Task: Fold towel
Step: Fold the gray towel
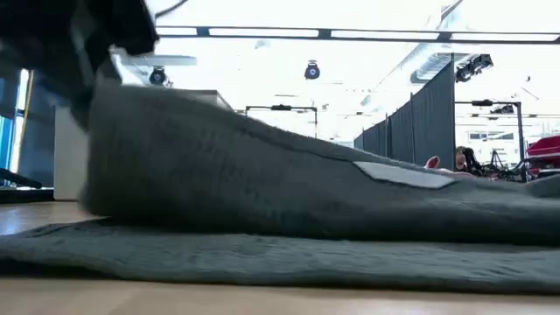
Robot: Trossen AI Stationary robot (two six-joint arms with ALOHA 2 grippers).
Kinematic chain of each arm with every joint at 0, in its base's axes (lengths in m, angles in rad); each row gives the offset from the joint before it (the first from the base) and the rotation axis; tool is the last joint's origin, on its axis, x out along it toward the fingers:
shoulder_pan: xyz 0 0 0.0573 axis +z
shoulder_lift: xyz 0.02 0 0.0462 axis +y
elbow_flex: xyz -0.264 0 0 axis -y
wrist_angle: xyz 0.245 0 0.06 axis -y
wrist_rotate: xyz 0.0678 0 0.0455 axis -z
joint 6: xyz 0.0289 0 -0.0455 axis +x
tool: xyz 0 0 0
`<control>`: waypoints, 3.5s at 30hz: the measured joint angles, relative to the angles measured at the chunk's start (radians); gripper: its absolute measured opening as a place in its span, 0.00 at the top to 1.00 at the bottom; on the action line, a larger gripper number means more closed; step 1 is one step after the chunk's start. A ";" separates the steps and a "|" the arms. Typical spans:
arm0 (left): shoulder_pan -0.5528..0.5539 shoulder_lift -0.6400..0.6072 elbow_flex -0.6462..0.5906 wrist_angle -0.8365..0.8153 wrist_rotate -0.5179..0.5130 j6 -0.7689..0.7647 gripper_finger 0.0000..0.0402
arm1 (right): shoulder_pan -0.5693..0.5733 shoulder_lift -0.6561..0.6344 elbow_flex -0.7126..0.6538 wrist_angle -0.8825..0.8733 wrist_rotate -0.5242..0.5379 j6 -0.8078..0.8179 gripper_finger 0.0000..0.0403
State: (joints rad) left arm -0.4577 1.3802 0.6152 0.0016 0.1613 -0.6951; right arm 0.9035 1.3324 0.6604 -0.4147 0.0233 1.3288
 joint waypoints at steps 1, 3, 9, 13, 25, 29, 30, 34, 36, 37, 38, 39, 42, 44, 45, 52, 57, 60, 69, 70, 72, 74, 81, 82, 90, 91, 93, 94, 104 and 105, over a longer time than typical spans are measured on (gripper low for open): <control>-0.003 0.020 0.000 0.014 0.021 -0.009 0.80 | 0.000 0.008 -0.001 0.004 -0.024 0.005 0.85; -0.003 0.044 0.000 0.024 0.098 -0.034 0.73 | 0.000 0.012 -0.001 0.001 -0.072 0.031 0.77; 0.022 0.042 0.011 0.016 0.309 -0.088 0.55 | -0.005 -0.040 -0.001 -0.001 -0.171 0.117 0.59; 0.058 -0.004 0.037 -0.026 0.344 -0.087 0.52 | -0.031 -0.117 -0.001 -0.043 -0.189 0.223 0.55; 0.281 -0.080 0.043 -0.175 -0.083 0.301 0.55 | -0.339 -0.287 0.000 -0.355 0.111 0.105 0.60; 0.368 -0.093 0.043 -0.202 -0.173 0.493 0.56 | -0.479 -0.329 0.000 -0.442 0.173 -0.011 0.61; 0.390 -0.096 0.043 -0.208 -0.195 0.541 0.56 | -0.514 -0.340 0.000 -0.463 0.188 -0.040 0.62; 0.476 -0.098 0.043 -0.261 -0.259 0.712 0.56 | -0.600 -0.363 0.000 -0.431 0.183 -0.114 0.62; 0.513 -0.095 0.042 -0.265 -0.279 0.734 0.56 | -0.617 -0.368 0.000 -0.396 0.181 -0.142 0.62; 0.529 -0.090 0.040 -0.256 -0.280 0.741 0.56 | -0.620 -0.367 0.000 -0.383 0.178 -0.154 0.62; 0.543 -0.084 0.036 -0.255 -0.283 0.752 0.56 | -0.623 -0.367 0.000 -0.369 0.176 -0.160 0.62; 0.556 -0.077 0.031 -0.259 -0.284 0.760 0.56 | -0.623 -0.367 0.000 -0.357 0.176 -0.163 0.62; 0.590 -0.050 0.012 -0.218 -0.284 0.767 0.56 | -0.623 -0.367 0.000 -0.343 0.175 -0.167 0.62; 0.605 -0.028 0.000 -0.175 -0.284 0.767 0.56 | -0.623 -0.367 0.000 -0.341 0.175 -0.162 0.62; 0.611 -0.012 0.000 -0.159 -0.283 0.766 0.56 | -0.623 -0.367 0.000 -0.342 0.175 -0.158 0.62; 0.624 0.094 0.000 -0.088 -0.262 0.717 0.61 | -0.641 -0.367 0.030 -0.436 0.165 -0.130 0.62; 0.624 0.153 0.002 -0.078 -0.257 0.659 0.68 | -0.682 -0.367 0.092 -0.650 0.159 -0.107 0.62; 0.625 0.188 0.002 -0.072 -0.254 0.624 0.73 | -0.706 -0.367 0.130 -0.777 0.156 -0.093 0.62; 0.625 0.197 0.002 -0.078 -0.219 0.677 0.95 | -0.885 -0.337 0.014 -0.777 0.227 -0.139 0.62; 0.625 0.197 0.002 -0.080 -0.210 0.684 0.95 | -0.898 -0.330 0.006 -0.746 0.248 -0.159 0.62; 0.625 0.197 0.002 -0.085 -0.196 0.690 0.95 | -0.926 -0.311 -0.010 -0.685 0.273 -0.206 0.62; 0.625 0.197 0.002 -0.088 -0.196 0.689 0.95 | -0.956 -0.291 -0.030 -0.596 0.266 -0.263 0.62; 0.625 0.198 0.001 -0.096 -0.181 0.687 0.95 | -1.027 -0.209 -0.119 -0.435 0.183 -0.364 0.62; 0.625 0.198 0.001 -0.097 -0.177 0.687 0.95 | -1.031 -0.204 -0.129 -0.422 0.176 -0.366 0.63; 0.627 0.199 0.001 -0.112 -0.145 0.681 0.95 | -1.060 -0.162 -0.207 -0.324 0.124 -0.386 0.68; 0.627 0.199 0.001 -0.114 -0.141 0.680 0.95 | -1.061 -0.161 -0.216 -0.314 0.123 -0.387 0.71; 0.629 0.199 0.001 -0.120 -0.139 0.660 0.95 | -1.061 -0.164 -0.232 -0.301 0.128 -0.384 0.83; 0.630 0.199 0.001 -0.126 -0.139 0.646 0.95 | -1.060 -0.166 -0.235 -0.299 0.135 -0.378 0.91; 0.630 0.065 0.012 -0.292 -0.160 0.511 0.96 | -0.911 -0.256 -0.121 -0.329 0.249 -0.393 1.00; 0.629 0.035 0.024 -0.319 -0.174 0.490 0.96 | -0.882 -0.271 -0.096 -0.349 0.274 -0.394 1.00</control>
State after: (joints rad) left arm 0.1714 1.4155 0.6394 -0.3177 -0.0126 -0.2052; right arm 0.0214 1.0614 0.5643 -0.7634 0.2970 0.9343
